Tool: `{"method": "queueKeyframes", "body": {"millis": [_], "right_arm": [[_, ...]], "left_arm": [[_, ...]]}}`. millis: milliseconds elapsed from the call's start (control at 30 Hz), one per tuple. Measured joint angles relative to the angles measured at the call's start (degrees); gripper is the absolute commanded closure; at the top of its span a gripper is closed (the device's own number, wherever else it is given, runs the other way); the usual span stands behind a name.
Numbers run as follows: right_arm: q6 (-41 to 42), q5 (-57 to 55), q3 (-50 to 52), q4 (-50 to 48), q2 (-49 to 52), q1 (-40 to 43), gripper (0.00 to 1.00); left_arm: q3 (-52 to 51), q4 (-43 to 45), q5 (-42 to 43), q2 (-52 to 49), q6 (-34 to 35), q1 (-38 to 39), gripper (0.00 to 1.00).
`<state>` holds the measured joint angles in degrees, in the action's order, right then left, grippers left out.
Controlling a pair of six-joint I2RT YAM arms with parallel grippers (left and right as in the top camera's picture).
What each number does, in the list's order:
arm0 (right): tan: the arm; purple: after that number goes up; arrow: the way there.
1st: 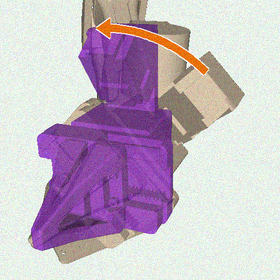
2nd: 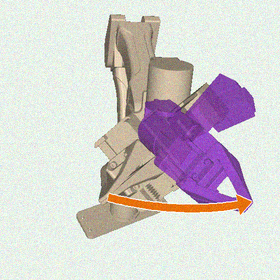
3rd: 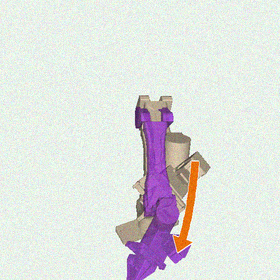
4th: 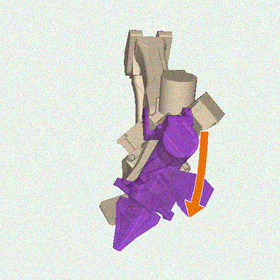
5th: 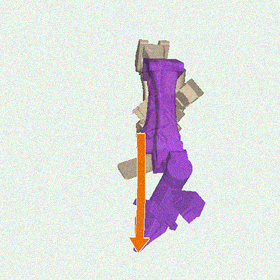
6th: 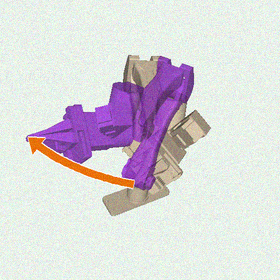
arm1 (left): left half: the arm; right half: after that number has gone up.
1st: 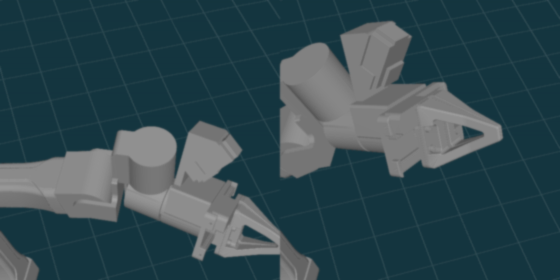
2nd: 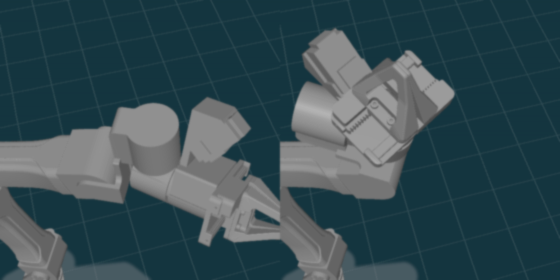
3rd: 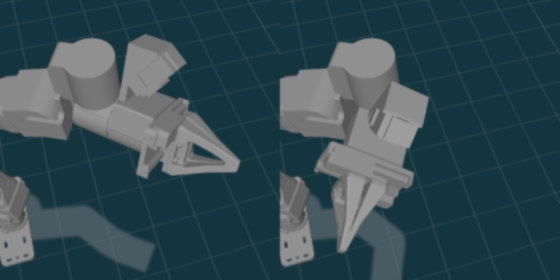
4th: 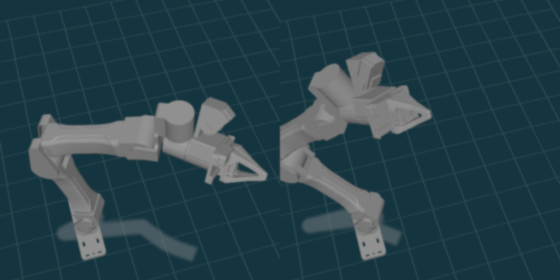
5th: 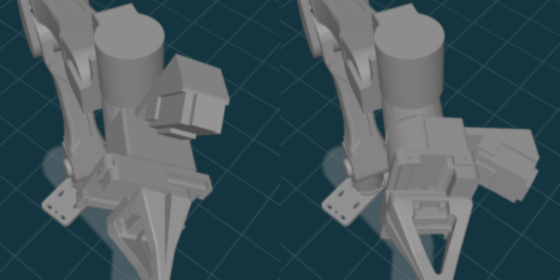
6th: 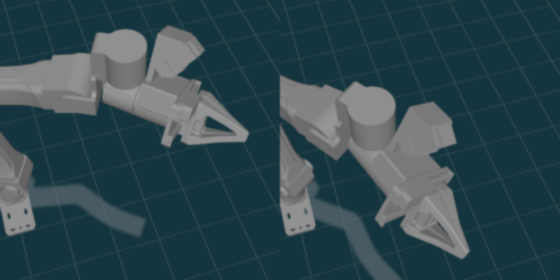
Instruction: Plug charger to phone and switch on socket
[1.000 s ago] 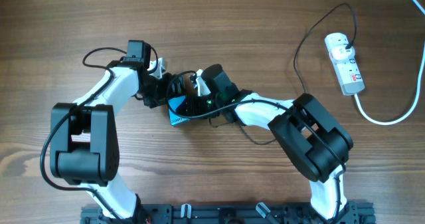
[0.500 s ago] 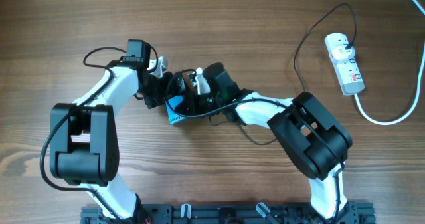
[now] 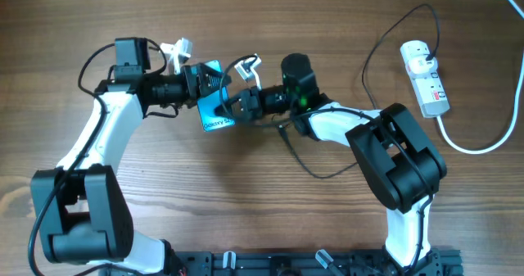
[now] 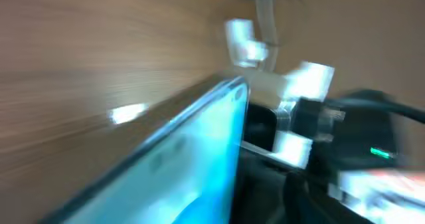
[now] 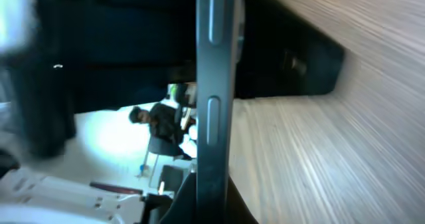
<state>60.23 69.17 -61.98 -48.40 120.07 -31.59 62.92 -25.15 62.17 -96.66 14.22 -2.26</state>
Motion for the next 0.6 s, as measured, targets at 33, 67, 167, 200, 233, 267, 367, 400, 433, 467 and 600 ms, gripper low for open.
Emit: {"method": "queueKeyframes", "body": {"millis": [33, 67, 167, 200, 233, 267, 367, 400, 433, 467, 600], "right_arm": [[3.2, 0.6, 0.1, -4.3, 0.0, -0.2, 0.96], [5.8, 1.4, 0.1, -7.5, 0.0, -0.3, 0.96], [11.2, 4.5, 0.1, -13.4, 0.0, -0.3, 0.96], [11.7, 5.6, 0.1, -13.9, 0.0, -0.1, 0.96], [12.0, 6.5, 0.0, -14.0, 0.0, 0.1, 0.96], [12.0, 7.3, 0.0, -14.1, 0.0, 0.5, 0.96], [12.0, 11.4, -0.1, -14.1, -0.1, 2.1, 0.96], [12.0, 12.4, -0.1, -14.1, -0.1, 2.5, 0.96], [12.0, 13.7, -0.1, -14.1, -0.1, 3.1, 0.96], [12.2, 14.8, -0.1, -14.1, -0.1, 3.7, 0.96], [12.7, 16.7, -0.1, -14.1, -0.1, 4.4, 0.96]], "left_arm": [[0.0, 2.6, 4.7, 0.2, 0.0, 0.2, 0.35], [0.0, 4.5, 8.2, 0.5, 0.0, 0.2, 0.35], [0.0, 7.6, 17.6, 0.9, 0.0, 0.1, 0.35], [0.0, 7.6, 18.8, 0.9, 0.1, 0.1, 0.34], [0.0, 7.6, 19.5, 0.9, 0.1, 0.1, 0.34], [0.0, 7.6, 20.0, 0.9, 0.1, 0.1, 0.34], [0.0, 7.6, 21.0, 0.9, 0.1, 0.3, 0.33], [0.0, 7.6, 21.1, 0.9, 0.1, 0.4, 0.33], [0.0, 7.6, 21.1, 0.9, 0.1, 0.5, 0.34], [0.0, 7.6, 21.1, 0.9, 0.1, 0.5, 0.34], [0.0, 5.2, 21.4, 0.9, 0.0, 0.4, 0.36]]}}
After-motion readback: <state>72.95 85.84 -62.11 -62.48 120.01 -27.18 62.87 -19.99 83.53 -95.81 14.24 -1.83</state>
